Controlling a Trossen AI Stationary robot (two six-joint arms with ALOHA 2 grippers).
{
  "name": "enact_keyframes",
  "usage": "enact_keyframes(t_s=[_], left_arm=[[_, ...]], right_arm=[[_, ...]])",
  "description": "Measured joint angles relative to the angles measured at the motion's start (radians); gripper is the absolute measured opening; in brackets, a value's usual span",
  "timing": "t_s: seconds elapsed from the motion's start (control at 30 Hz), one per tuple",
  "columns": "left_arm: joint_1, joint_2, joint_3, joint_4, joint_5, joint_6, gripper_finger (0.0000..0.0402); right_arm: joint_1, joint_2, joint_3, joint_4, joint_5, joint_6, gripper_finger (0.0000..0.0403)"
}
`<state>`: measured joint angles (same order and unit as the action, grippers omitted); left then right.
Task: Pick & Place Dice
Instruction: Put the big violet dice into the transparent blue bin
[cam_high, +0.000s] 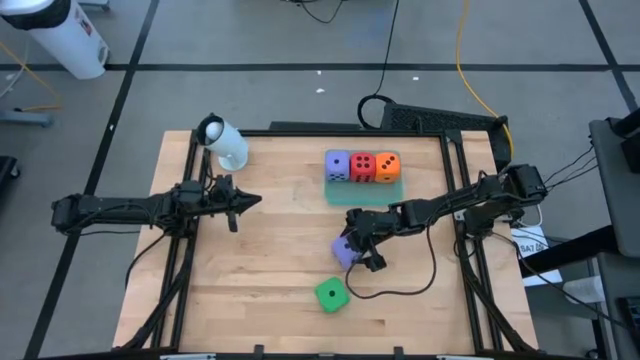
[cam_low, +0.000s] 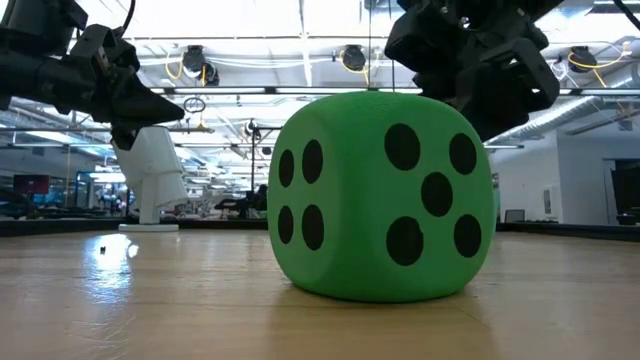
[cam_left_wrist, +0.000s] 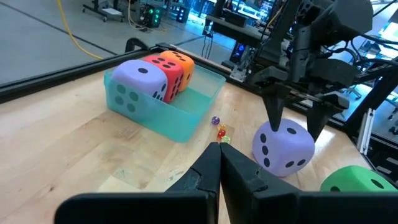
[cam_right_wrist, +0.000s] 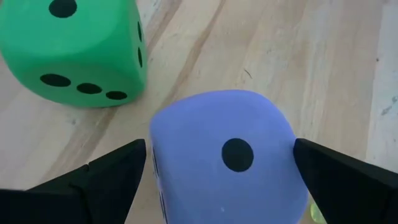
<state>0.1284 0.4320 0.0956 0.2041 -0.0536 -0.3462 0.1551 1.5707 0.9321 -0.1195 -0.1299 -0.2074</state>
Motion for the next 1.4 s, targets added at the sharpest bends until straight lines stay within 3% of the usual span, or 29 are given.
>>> enact_keyframes(t_s=[0.5,0.9,1.03,1.2,1.4], left_arm=[[0.0,0.0,0.0,-0.001,0.001,0.001,0.0017],[0.0,0.0,0.0,-0.031,0.0,0.003,0.0017],[0.0,0.0,0.0,-0.031,0.0,0.003,0.0017],[0.0,0.0,0.0,-0.035,0.0,0.018,0.0017],[0.0,0.0,0.0,-0.052,0.0,0.026,0.0017]], right_arm=[[0.064,-0.028,0.027,0.025,-0.022,-0.078,0.04],[-0.012,-0.029,0.027,0.003,-0.025,0.133,0.04],[-0.02,-0.029,0.027,0.011,0.03,0.267,0.04],[0.027,-0.029,0.028,0.004,0.028,0.19,0.04],[0.025,-0.03,0.068,-0.002,0.112,0.33,0.04]])
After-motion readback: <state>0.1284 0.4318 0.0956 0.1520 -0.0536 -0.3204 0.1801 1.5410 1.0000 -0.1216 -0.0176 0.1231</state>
